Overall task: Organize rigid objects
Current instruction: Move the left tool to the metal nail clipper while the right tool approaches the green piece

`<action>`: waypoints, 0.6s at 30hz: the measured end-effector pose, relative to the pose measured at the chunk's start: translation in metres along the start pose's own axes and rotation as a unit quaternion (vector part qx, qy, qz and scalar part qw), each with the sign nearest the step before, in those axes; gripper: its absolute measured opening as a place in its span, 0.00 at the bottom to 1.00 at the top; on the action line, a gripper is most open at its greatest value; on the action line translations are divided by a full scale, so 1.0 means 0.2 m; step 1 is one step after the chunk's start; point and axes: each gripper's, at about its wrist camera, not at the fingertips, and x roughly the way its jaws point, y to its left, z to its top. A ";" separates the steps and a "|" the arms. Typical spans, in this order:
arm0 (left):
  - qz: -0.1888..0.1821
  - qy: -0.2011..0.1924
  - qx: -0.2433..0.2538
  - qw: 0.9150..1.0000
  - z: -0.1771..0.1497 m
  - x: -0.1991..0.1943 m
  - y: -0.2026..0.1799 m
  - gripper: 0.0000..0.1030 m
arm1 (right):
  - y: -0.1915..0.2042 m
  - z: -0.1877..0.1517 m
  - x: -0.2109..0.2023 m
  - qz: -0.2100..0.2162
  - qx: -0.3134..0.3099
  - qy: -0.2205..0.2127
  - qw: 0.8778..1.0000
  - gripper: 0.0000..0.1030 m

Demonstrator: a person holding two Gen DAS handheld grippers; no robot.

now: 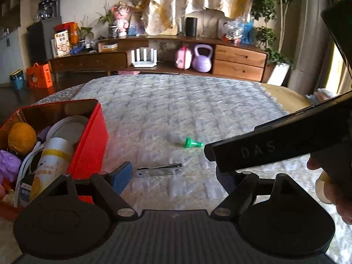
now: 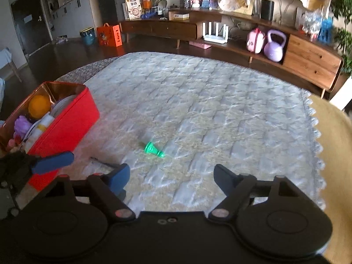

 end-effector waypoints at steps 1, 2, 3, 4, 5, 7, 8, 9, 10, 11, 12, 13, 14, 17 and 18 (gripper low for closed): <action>0.000 0.004 -0.001 1.000 0.00 0.02 0.00 0.81 | 0.00 0.01 0.02 0.005 0.002 0.002 1.000 0.75; 0.004 0.009 -0.003 1.000 0.00 0.04 0.01 0.81 | 0.01 0.01 0.04 0.009 0.004 0.005 1.000 0.74; 0.009 0.011 -0.005 1.000 -0.01 0.06 0.01 0.81 | 0.01 0.02 0.06 0.013 0.006 0.006 1.000 0.72; 0.012 0.012 -0.007 1.000 -0.01 0.07 0.01 0.81 | 0.02 0.02 0.08 0.015 0.008 0.007 1.000 0.71; 0.012 0.013 -0.008 1.000 -0.02 0.08 0.02 0.81 | 0.03 0.03 0.09 0.017 0.011 0.007 1.000 0.71; 0.014 0.013 -0.008 1.000 -0.02 0.10 0.02 0.81 | 0.04 0.04 0.13 0.018 0.014 0.009 1.000 0.69; 0.014 0.013 -0.008 1.000 -0.03 0.10 0.02 0.81 | 0.05 0.04 0.14 0.015 0.013 0.011 1.000 0.67; 0.015 0.015 -0.009 1.000 -0.03 0.11 0.02 0.81 | 0.06 0.04 0.15 0.011 0.014 0.011 1.000 0.64; 0.016 0.018 -0.009 1.000 -0.03 0.12 0.02 0.81 | 0.07 0.04 0.16 0.007 0.013 0.007 1.000 0.62; 0.018 0.022 -0.009 1.000 -0.02 0.14 0.02 0.81 | 0.08 0.05 0.16 0.008 0.013 0.005 1.000 0.60; 0.018 0.027 -0.011 0.999 -0.02 0.15 0.02 0.81 | 0.09 0.05 0.16 0.010 0.012 0.004 1.000 0.56; 0.019 0.028 -0.011 0.999 -0.02 0.16 0.02 0.81 | 0.09 0.06 0.17 0.008 0.010 0.003 1.000 0.52; 0.021 0.025 -0.009 0.999 -0.02 0.16 0.02 0.81 | 0.10 0.06 0.18 0.003 0.005 0.003 1.000 0.51; 0.021 0.024 -0.010 0.999 -0.01 0.17 0.02 0.81 | 0.14 0.05 0.19 -0.014 -0.020 0.002 1.000 0.46; 0.022 0.024 -0.010 0.999 -0.01 0.17 0.02 0.81 | 0.15 0.06 0.19 -0.020 -0.026 0.001 0.999 0.43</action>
